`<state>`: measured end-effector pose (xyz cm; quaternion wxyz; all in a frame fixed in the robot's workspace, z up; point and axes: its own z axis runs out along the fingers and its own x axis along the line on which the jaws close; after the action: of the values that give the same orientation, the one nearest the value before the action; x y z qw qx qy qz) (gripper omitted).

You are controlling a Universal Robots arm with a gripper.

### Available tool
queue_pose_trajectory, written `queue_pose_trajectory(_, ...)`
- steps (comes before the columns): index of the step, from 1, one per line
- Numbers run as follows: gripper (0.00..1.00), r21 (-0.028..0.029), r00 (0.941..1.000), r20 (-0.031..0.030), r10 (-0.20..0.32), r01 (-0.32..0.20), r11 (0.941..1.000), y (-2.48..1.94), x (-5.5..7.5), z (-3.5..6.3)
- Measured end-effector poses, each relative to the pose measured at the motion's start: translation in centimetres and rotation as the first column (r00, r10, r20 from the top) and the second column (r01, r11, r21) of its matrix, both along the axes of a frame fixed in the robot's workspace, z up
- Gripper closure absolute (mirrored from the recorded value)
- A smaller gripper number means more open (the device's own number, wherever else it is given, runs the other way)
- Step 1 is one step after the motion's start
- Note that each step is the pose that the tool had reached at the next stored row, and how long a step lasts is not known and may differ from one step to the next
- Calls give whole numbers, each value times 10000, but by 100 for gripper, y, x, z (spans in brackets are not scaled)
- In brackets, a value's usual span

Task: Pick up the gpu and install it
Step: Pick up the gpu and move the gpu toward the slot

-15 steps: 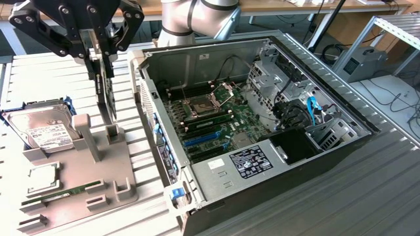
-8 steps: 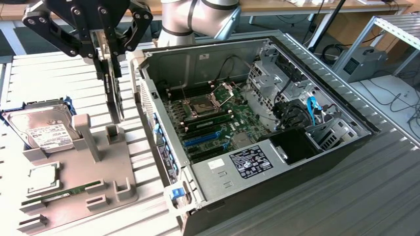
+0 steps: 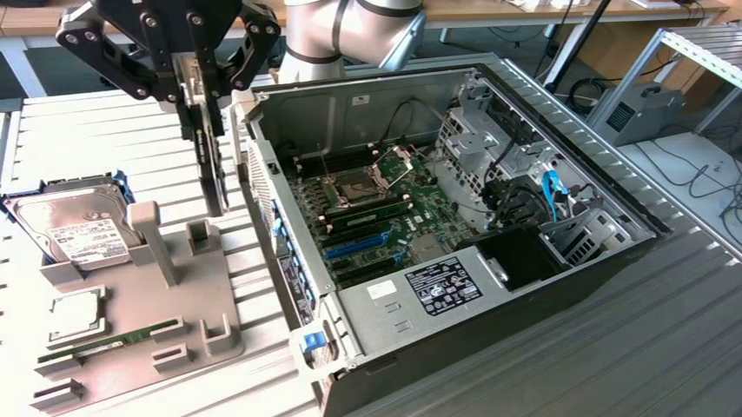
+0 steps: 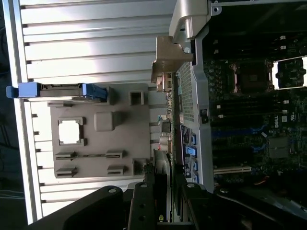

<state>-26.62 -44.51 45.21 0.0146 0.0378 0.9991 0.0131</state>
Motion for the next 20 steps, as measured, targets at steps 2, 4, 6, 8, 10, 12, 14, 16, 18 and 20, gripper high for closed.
queue_pose_trajectory(2,74,0,10000,0,0,0,10000,0,18,-1)
queue_pose_trajectory(4,74,0,10000,0,0,0,10000,0,42,-3)
queue_pose_trajectory(6,74,0,10000,0,0,0,10000,0,60,-4)
queue_pose_trajectory(8,74,0,10000,1,0,0,10000,0,88,-7)
queue_pose_trajectory(10,74,0,10000,0,0,0,10000,0,106,-8)
queue_pose_trajectory(12,74,0,10000,0,0,0,10000,0,126,-10)
queue_pose_trajectory(14,74,0,10000,0,1,-1,10000,0,145,-11)
queue_pose_trajectory(16,74,0,10000,0,0,0,10000,0,163,-12)
queue_pose_trajectory(18,74,0,10000,0,0,0,10000,0,180,-14)
queue_pose_trajectory(20,74,-1,10000,-1,0,0,10000,0,201,-15)
